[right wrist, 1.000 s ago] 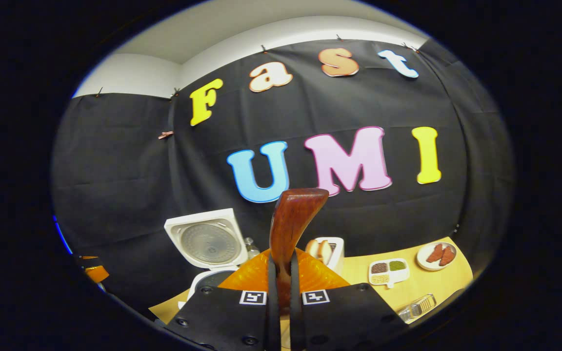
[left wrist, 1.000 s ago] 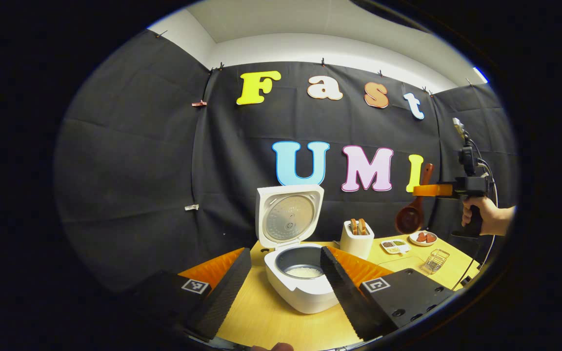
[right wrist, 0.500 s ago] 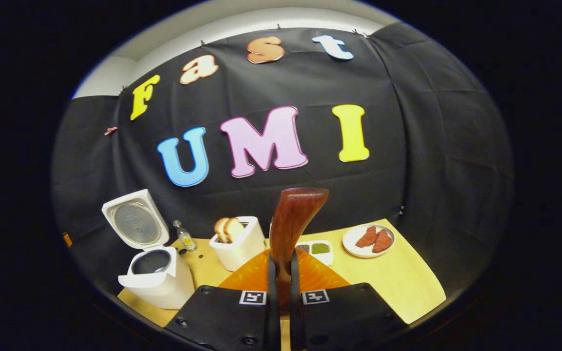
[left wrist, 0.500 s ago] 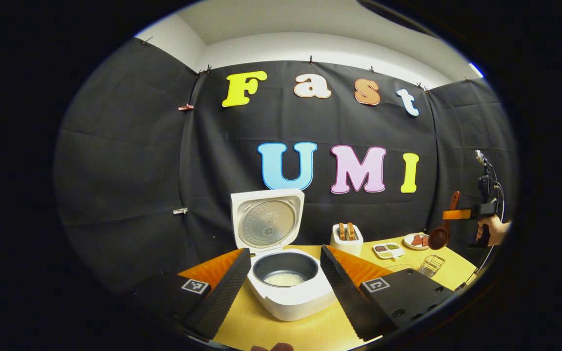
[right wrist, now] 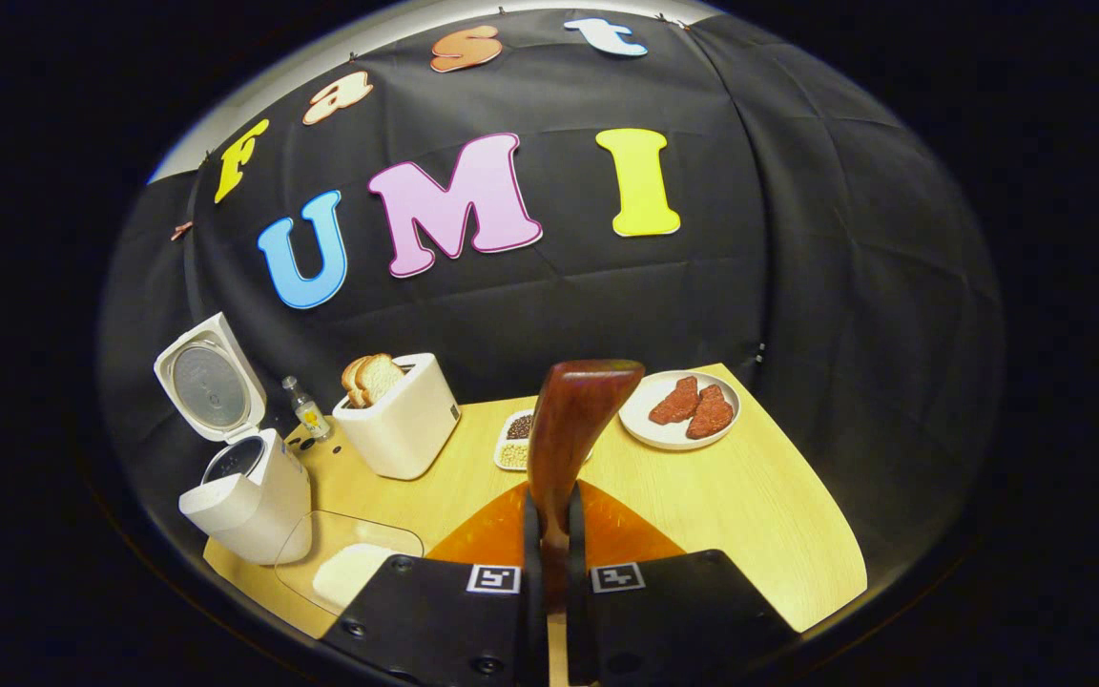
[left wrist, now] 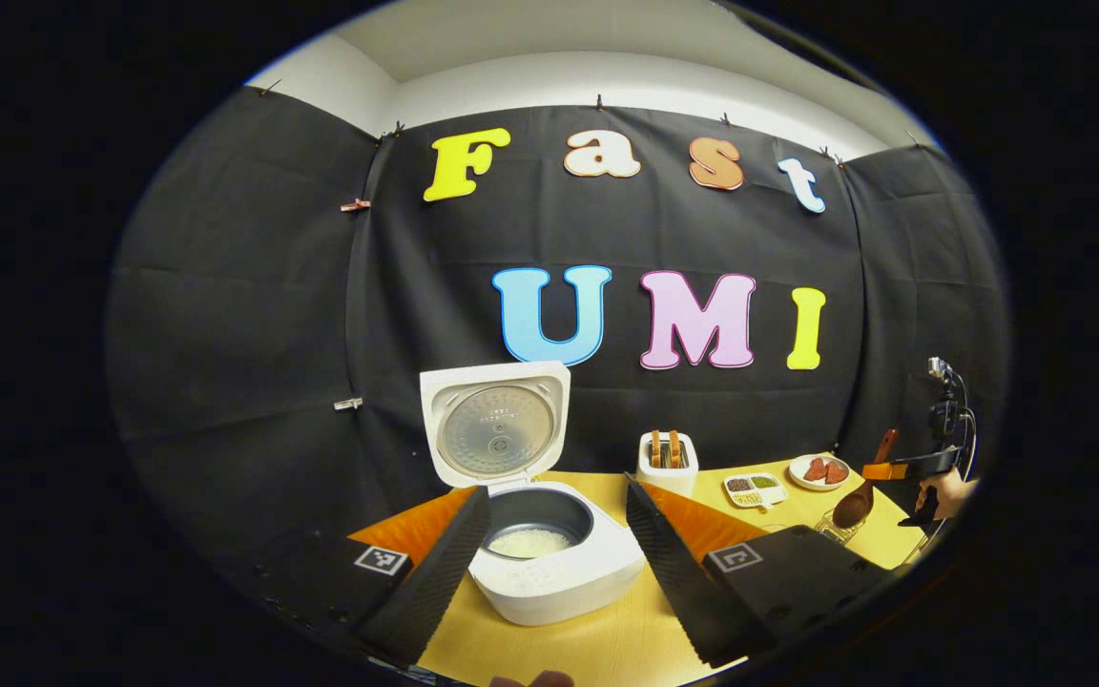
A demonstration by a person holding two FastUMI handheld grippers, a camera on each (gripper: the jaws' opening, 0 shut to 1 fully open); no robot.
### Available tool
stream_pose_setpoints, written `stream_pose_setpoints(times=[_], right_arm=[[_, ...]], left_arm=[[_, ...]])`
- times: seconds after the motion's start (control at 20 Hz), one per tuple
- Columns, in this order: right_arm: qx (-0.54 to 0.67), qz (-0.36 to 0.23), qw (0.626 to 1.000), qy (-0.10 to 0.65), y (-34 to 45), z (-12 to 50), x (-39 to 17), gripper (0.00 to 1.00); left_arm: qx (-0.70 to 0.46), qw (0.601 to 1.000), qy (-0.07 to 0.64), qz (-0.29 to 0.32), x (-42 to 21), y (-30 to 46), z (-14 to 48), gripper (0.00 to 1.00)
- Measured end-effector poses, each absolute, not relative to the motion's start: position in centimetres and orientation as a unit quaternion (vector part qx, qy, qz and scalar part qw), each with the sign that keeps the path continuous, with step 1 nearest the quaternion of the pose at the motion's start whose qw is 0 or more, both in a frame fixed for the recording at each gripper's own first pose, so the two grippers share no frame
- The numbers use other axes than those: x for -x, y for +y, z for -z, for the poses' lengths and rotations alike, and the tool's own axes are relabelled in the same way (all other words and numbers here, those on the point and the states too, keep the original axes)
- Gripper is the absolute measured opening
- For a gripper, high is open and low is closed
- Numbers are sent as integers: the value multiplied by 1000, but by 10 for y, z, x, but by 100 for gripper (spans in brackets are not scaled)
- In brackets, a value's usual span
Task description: Close the left gripper, press the button to open the rice cooker; take a wooden spoon from the chopstick holder with the right hand, scoop a spoonful of rice and pour it into the rice cooker, then put the wooden spoon back into the chopstick holder.
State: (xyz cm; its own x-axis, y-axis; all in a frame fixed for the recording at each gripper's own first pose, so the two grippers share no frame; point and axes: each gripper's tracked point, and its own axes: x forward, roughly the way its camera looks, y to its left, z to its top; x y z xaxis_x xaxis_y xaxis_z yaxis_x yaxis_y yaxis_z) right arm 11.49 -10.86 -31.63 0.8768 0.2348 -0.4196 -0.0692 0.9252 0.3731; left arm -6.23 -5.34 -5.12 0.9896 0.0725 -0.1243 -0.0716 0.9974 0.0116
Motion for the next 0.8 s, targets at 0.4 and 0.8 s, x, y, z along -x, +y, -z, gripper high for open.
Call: stream_pose_setpoints(times=[0.4,0.8], right_arm=[[-211,-113,926,293,-108,377,-131,12],[-241,-89,914,315,-113,398,-127,22]], left_arm=[[-7,996,73,-54,66,-68,53,98],[46,997,54,-43,62,-64,38,98]])
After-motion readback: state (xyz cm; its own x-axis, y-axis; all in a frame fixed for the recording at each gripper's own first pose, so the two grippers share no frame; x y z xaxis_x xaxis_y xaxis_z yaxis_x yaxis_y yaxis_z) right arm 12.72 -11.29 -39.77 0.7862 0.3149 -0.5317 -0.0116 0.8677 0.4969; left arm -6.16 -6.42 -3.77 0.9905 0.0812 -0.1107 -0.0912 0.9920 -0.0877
